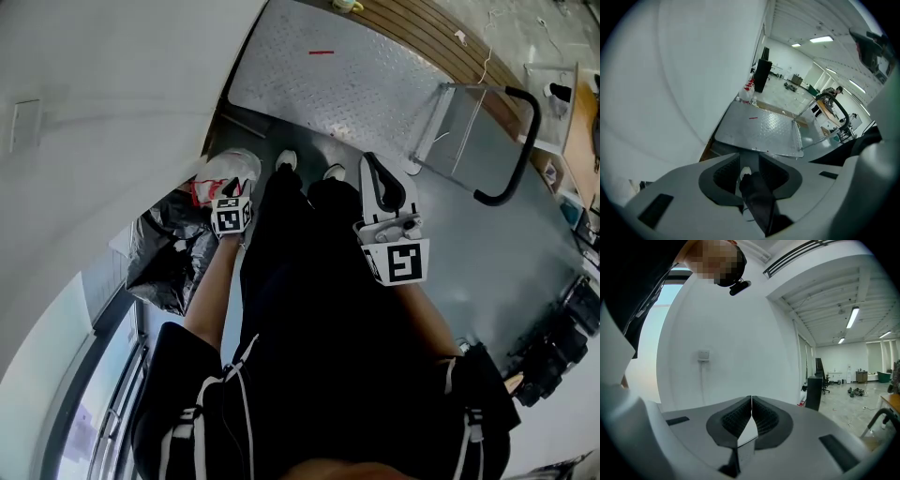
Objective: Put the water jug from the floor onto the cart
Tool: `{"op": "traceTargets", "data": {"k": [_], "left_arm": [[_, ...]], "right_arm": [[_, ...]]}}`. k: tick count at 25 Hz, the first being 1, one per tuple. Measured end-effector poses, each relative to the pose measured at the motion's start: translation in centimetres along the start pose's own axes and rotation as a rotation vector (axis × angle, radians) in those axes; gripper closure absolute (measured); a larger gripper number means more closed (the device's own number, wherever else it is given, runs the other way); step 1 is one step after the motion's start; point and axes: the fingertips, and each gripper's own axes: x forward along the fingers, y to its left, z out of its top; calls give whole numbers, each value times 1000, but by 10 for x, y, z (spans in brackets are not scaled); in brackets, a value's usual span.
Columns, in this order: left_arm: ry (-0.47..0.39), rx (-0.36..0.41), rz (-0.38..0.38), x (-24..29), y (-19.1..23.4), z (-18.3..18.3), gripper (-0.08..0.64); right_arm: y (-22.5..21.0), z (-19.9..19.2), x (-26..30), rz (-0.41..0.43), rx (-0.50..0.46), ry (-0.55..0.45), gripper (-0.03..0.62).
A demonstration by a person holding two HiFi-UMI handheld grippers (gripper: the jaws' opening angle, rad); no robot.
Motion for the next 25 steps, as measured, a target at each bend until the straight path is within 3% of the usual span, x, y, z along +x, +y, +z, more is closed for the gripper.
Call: {"op": "traceTargets", "data": {"k": [3, 8, 10, 13, 19, 25], "left_arm": [[51, -23, -11, 31, 13, -33, 435], [165, 6, -7, 74, 35, -90, 428], [190, -46, 0, 87, 45, -109, 423], [213, -112, 24, 102, 57, -123, 422], [266, -113, 65, 123, 72, -147, 422], [261, -136, 68, 149, 83, -164, 417]], "right_arm": [[-1, -13, 3, 3, -36, 30, 574], [1, -28, 5, 5, -72, 47, 574], [3, -35, 7, 11, -76, 37, 574], [4, -44, 14, 29, -82, 35, 574], [5, -56, 22, 44, -95, 27, 574], [3, -82, 29, 62, -105, 84, 574]]}}
